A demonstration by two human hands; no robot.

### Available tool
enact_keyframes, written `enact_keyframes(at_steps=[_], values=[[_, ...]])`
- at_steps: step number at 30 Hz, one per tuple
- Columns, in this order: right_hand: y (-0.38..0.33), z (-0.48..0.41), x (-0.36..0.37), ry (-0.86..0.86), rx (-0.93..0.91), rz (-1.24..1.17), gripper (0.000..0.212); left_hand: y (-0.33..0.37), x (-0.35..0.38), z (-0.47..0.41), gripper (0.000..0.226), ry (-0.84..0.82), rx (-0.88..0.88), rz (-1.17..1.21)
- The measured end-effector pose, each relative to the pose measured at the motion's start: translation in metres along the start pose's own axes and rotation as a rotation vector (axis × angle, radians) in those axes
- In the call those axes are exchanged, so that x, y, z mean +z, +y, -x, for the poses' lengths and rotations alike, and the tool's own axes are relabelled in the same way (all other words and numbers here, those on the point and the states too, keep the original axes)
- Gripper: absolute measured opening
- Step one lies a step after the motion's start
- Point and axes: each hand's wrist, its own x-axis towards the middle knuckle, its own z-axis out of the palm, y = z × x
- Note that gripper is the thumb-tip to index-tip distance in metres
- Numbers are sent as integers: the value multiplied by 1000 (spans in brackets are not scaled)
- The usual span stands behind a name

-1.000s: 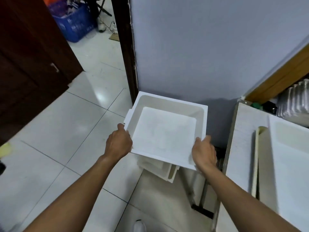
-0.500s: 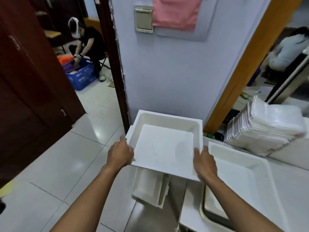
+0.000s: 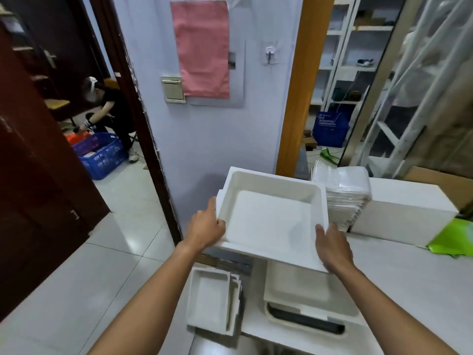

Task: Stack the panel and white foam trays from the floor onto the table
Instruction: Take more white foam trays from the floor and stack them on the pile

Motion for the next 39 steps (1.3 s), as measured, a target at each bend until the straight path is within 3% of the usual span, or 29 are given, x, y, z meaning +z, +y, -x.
enact_keyframes(at_steps=[7,15,26,39], values=[[43,-3,-55,44,13,7,46,60,9,0,59,-96,21,74],[84,2,-79,89,38,27,49,110,22,3,33,-76,27,118],[101,-9,-127,119,-83,124,40,126,45,19,44,-143,18,127],[96,-17,-130,137,-118,194,31,126,38,15,55,-247,39,166]])
